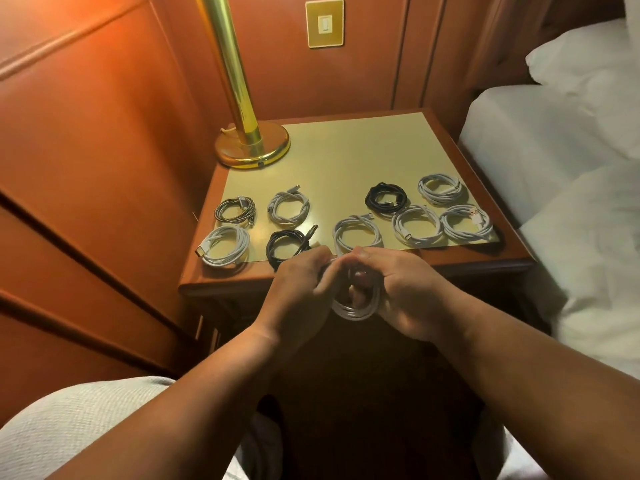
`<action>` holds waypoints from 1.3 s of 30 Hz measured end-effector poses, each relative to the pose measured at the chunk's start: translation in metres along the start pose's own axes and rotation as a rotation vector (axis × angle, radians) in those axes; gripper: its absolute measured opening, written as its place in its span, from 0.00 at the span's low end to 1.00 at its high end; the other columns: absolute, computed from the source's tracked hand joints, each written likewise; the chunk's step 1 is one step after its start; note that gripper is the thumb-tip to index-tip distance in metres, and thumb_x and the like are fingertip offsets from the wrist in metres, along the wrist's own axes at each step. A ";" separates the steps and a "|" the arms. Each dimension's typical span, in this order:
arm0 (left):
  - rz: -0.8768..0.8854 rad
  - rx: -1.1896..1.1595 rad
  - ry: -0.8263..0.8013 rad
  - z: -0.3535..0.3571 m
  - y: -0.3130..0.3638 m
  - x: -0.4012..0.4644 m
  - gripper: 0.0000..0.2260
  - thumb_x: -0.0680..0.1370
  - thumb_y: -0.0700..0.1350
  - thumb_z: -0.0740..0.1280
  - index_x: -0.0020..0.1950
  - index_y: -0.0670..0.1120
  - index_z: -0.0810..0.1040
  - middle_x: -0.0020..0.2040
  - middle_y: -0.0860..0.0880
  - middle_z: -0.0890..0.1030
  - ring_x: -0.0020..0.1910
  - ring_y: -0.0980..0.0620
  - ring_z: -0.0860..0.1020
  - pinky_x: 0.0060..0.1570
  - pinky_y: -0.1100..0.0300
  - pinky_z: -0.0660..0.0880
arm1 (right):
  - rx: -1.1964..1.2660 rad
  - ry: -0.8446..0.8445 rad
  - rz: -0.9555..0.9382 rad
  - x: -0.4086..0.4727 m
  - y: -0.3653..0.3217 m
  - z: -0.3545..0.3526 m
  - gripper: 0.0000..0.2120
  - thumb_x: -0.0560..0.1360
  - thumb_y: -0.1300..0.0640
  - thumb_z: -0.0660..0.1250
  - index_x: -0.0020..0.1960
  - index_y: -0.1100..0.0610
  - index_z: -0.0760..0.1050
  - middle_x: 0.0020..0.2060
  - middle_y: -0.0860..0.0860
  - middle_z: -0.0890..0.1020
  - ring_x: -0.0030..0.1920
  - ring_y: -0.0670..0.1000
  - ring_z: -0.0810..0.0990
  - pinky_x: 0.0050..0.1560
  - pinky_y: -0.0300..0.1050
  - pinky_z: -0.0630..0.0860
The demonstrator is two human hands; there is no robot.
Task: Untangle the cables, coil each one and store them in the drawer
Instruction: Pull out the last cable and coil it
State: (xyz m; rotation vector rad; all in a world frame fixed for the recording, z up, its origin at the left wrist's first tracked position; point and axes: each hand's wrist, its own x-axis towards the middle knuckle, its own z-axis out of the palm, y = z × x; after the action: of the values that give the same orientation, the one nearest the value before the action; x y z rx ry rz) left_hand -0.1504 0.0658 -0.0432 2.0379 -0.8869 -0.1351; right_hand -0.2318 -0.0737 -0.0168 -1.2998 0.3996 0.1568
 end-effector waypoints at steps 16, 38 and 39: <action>-0.098 -0.191 0.107 -0.005 0.005 0.001 0.05 0.79 0.48 0.70 0.46 0.47 0.80 0.43 0.51 0.81 0.43 0.54 0.80 0.45 0.54 0.80 | 0.033 0.071 0.007 0.000 -0.005 -0.001 0.16 0.86 0.53 0.50 0.43 0.58 0.68 0.25 0.46 0.65 0.26 0.45 0.60 0.29 0.41 0.59; -0.516 -1.083 -0.317 -0.003 0.018 -0.010 0.12 0.71 0.40 0.72 0.54 0.42 0.79 0.43 0.46 0.81 0.44 0.50 0.81 0.47 0.57 0.77 | -0.498 0.224 -0.288 0.008 0.006 0.001 0.18 0.85 0.49 0.53 0.51 0.59 0.76 0.45 0.60 0.82 0.48 0.61 0.80 0.52 0.64 0.78; -0.488 -0.985 -0.280 -0.003 0.018 -0.010 0.15 0.70 0.38 0.72 0.56 0.42 0.78 0.45 0.45 0.82 0.45 0.48 0.82 0.47 0.56 0.79 | -0.498 0.227 -0.272 0.009 0.006 0.000 0.18 0.85 0.49 0.53 0.51 0.59 0.76 0.46 0.60 0.82 0.49 0.61 0.81 0.53 0.65 0.77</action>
State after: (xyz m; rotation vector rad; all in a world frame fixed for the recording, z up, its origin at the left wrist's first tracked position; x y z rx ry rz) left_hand -0.1660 0.0675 -0.0299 1.2534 -0.3228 -0.9459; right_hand -0.2259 -0.0727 -0.0255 -1.8577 0.3847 -0.1317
